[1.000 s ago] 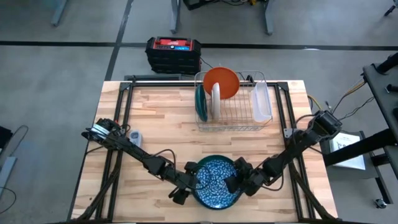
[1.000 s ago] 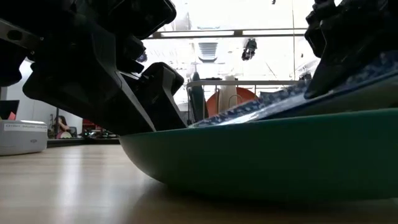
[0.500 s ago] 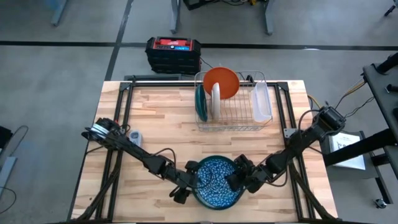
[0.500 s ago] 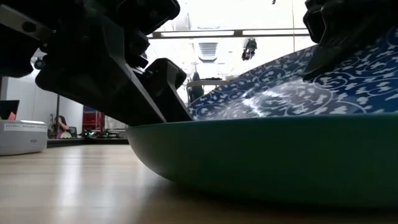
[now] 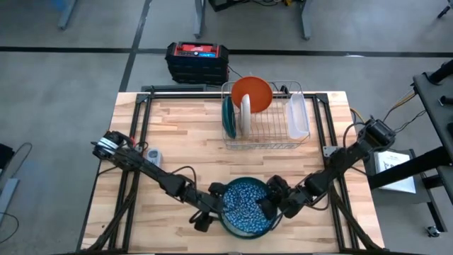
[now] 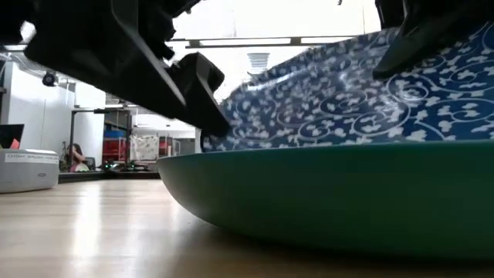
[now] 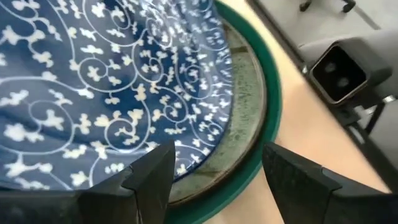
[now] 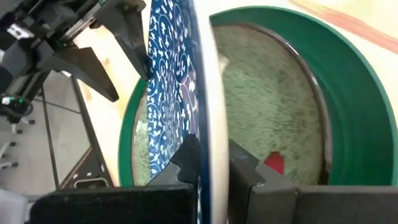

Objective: Sort dishes
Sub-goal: Put the blue patterned plate in the dish rack

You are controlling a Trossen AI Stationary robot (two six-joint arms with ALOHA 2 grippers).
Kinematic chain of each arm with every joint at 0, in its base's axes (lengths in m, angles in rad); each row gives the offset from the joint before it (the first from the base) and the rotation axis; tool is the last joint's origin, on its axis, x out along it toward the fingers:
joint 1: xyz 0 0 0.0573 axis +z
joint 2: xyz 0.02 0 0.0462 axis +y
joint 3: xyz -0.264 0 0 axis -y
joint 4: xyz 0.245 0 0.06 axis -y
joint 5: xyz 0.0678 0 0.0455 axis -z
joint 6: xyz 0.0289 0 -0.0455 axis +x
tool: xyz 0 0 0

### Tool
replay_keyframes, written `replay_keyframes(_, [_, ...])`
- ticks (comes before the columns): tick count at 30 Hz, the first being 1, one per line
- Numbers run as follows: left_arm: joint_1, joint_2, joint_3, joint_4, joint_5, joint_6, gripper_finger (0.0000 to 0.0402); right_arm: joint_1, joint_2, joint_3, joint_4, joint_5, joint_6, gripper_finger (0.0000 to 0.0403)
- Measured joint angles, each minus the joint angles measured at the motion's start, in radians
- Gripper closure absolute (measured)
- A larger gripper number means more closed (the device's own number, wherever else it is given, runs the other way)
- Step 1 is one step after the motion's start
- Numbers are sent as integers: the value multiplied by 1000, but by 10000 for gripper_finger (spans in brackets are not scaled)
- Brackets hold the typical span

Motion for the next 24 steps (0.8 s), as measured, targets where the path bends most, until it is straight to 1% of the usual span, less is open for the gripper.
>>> replay_keyframes(5, [-2,-30,1,-4,25,-3,171,2,-40,-2,-12,4,-88,381])
replay_keyframes(9, [-4,-50,2,-8,27,-3,171,2,-56,-2,-5,6,-116,381])
replay_keyframes(12, [-8,-64,2,-15,29,-2,171,1,-66,-2,4,9,-170,381])
replay_keyframes(14, [-11,-82,3,-14,50,-2,171,1,-83,-1,5,14,-224,381])
replay_keyframes(16, [-14,-104,4,-11,94,-2,171,2,-95,16,2,18,-325,381])
replay_keyframes(20, [-28,-156,5,-10,163,0,171,9,-113,93,-40,25,-599,381])
replay_keyframes(22, [-35,-186,5,-26,199,9,171,10,-124,154,-102,21,-699,381])
replay_keyframes(24, [-40,-218,5,-54,219,20,171,11,-131,224,-205,21,-771,381])
